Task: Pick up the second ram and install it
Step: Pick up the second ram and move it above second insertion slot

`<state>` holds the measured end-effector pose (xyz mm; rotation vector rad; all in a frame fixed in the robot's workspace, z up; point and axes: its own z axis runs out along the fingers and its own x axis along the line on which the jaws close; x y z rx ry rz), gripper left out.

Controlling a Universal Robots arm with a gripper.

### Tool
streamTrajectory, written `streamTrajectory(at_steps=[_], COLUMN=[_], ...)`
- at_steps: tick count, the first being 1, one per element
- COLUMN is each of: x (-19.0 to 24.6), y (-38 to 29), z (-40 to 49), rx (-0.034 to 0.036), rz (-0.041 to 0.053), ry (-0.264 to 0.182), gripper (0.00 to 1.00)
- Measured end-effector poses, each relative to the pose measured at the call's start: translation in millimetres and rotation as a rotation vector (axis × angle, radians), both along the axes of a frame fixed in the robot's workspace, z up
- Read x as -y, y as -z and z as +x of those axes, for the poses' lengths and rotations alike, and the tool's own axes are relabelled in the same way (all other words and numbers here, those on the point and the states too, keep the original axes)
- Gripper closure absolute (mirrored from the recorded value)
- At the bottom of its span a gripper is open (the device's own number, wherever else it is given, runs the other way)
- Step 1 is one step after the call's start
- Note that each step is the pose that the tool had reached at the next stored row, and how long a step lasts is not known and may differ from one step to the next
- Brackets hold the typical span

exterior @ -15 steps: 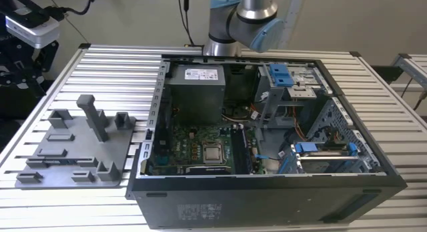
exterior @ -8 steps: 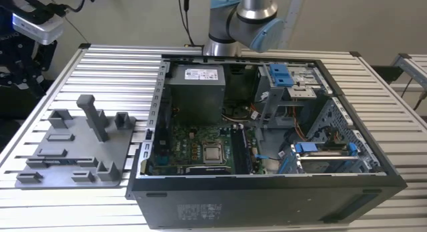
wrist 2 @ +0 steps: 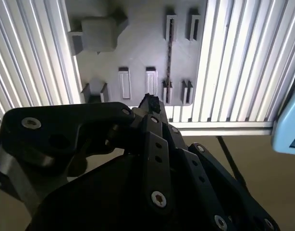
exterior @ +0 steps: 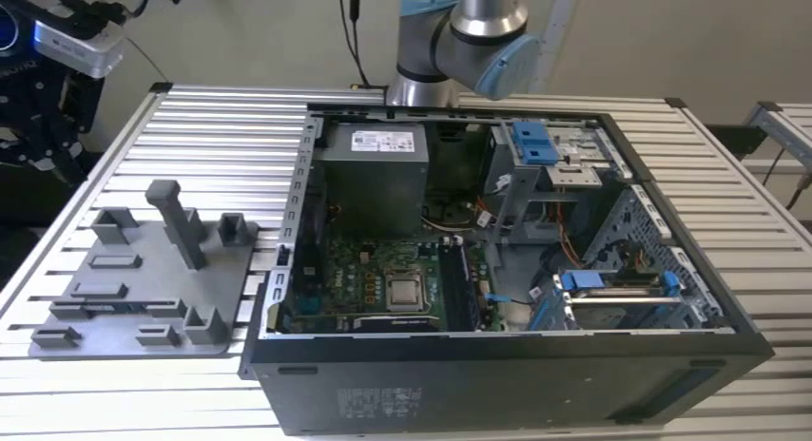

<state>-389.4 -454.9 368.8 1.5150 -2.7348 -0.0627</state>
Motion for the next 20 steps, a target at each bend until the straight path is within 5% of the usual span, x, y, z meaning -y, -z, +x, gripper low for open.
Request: streamTrajectory(at_steps=[3, 8, 20], x=[0.0, 0.0, 0.0], y=[0.2, 0.8, 3.9], z=[-0.1, 0.0, -0.8], rx=[0.003, 0.0242, 0.0257], rz=[0.0, 0.0009, 0.0069], ry=[-0.043, -0.099, -0.278], gripper=[0.89, 0.89, 0.89])
